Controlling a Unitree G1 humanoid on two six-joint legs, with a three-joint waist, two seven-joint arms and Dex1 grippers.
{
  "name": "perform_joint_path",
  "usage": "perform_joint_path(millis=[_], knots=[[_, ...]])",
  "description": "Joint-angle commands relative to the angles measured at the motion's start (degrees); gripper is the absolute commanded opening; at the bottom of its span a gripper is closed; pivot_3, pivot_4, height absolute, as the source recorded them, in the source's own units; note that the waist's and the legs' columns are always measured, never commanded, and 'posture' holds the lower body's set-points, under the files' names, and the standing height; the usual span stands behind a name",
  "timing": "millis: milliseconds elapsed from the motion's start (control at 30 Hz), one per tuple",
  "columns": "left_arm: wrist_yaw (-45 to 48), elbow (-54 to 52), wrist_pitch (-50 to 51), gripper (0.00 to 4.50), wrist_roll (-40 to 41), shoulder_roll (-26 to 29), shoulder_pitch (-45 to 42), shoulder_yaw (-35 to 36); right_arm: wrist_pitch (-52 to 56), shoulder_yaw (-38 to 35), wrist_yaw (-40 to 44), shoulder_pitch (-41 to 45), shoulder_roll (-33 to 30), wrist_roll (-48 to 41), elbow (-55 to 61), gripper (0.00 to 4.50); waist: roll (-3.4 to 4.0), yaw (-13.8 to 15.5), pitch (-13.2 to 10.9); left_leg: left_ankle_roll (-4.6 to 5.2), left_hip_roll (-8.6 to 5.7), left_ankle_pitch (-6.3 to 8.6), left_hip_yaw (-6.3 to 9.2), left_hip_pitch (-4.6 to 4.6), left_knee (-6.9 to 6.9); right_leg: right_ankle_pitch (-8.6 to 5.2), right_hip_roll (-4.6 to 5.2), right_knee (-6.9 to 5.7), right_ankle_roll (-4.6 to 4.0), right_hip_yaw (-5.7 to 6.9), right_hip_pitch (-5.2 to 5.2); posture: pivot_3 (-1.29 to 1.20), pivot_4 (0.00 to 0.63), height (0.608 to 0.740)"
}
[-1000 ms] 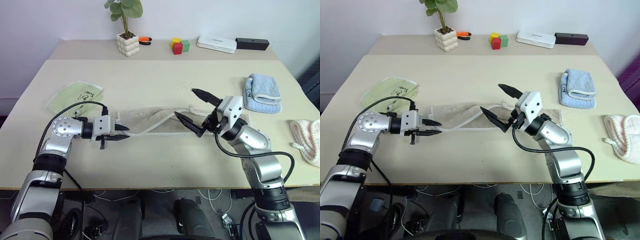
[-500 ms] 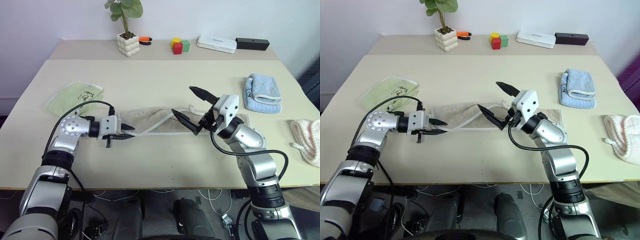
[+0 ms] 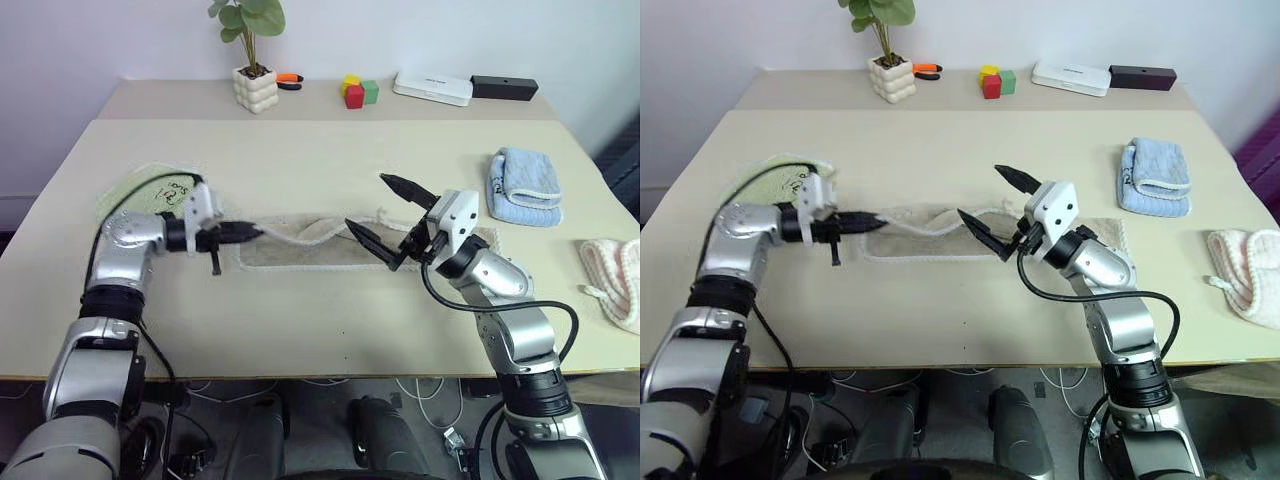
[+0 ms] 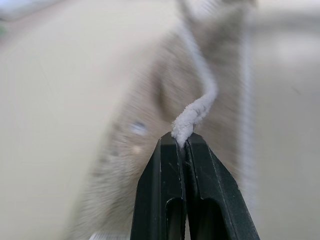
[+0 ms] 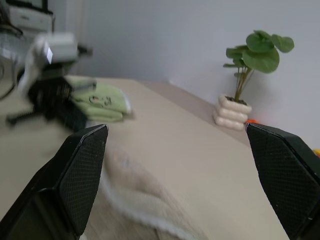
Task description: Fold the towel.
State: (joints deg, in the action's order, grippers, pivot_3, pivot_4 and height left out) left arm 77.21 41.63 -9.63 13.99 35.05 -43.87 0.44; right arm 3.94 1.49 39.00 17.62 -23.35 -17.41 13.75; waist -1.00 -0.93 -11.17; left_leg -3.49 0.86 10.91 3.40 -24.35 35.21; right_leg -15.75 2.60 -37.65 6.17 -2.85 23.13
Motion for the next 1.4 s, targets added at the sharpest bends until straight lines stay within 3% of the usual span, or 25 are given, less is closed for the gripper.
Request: perform_joint_path(millis=[33, 467, 967, 1067, 1300, 1400], knots=[[-1.56, -0.86, 3.33, 0.01, 3.08, 0.49, -1.67, 3.69, -1.33, -0.99, 1.18, -0.76, -4.44, 3.62, 1.12, 4.5, 0.0, 0.15, 0.0, 0.0, -0.01, 0.0, 0.0, 0.0, 0.0, 0.0, 0.01, 0.0, 0.0, 0.0, 0.0, 0.0, 0.15, 0.74], [-7.16, -10.63, 9.17, 0.01, 6.27, -0.88, 2.85, 7.15, 5.97, -4.0, 2.8, -3.88, -20.67, 12.6, -3.84, 4.5, 0.0, 0.11, 0.0, 0.0, -0.01, 0.0, -0.01, 0.0, 0.01, 0.0, 0.02, 0.0, 0.0, 0.0, 0.0, 0.0, 0.15, 0.74], [-9.84, -17.31, 11.62, 0.01, 6.68, -1.92, 7.16, 6.75, 7.7, -5.71, 7.54, -3.35, -31.03, 15.83, -16.11, 4.5, 0.0, 0.01, 0.0, 0.0, -0.02, 0.0, -0.01, 0.0, 0.01, 0.0, 0.03, 0.0, 0.0, -0.01, 0.0, 0.0, 0.15, 0.74], [-10.01, -17.53, 11.49, 0.0, 6.63, -1.93, 7.26, 6.69, 7.94, -5.68, 8.35, -3.31, -31.51, 15.64, -16.47, 3.58, -0.01, 0.06, 0.0, 0.0, -0.02, 0.0, -0.02, 0.0, 0.02, 0.0, 0.03, 0.0, 0.0, -0.01, 0.0, 0.0, 0.15, 0.74], [-9.97, -18.16, 11.98, 0.0, 6.84, -1.91, 7.4, 6.64, 7.77, -4.67, 10.72, -4.55, -31.55, 16.06, -16.53, 0.12, 0.0, 0.09, 0.0, 0.0, -0.02, 0.0, -0.02, 0.0, 0.02, 0.0, 0.03, 0.0, 0.0, -0.01, 0.0, 0.0, 0.15, 0.74], [-9.92, -18.25, 12.01, 0.0, 6.8, -1.79, 7.47, 6.67, 8.11, -4.74, 11.7, -4.9, -31.72, 16.03, -16.16, 0.05, 0.0, 0.1, 0.0, 0.0, -0.02, 0.0, -0.02, 0.0, 0.02, 0.0, 0.03, 0.0, 0.0, -0.01, 0.0, 0.0, 0.15, 0.74]])
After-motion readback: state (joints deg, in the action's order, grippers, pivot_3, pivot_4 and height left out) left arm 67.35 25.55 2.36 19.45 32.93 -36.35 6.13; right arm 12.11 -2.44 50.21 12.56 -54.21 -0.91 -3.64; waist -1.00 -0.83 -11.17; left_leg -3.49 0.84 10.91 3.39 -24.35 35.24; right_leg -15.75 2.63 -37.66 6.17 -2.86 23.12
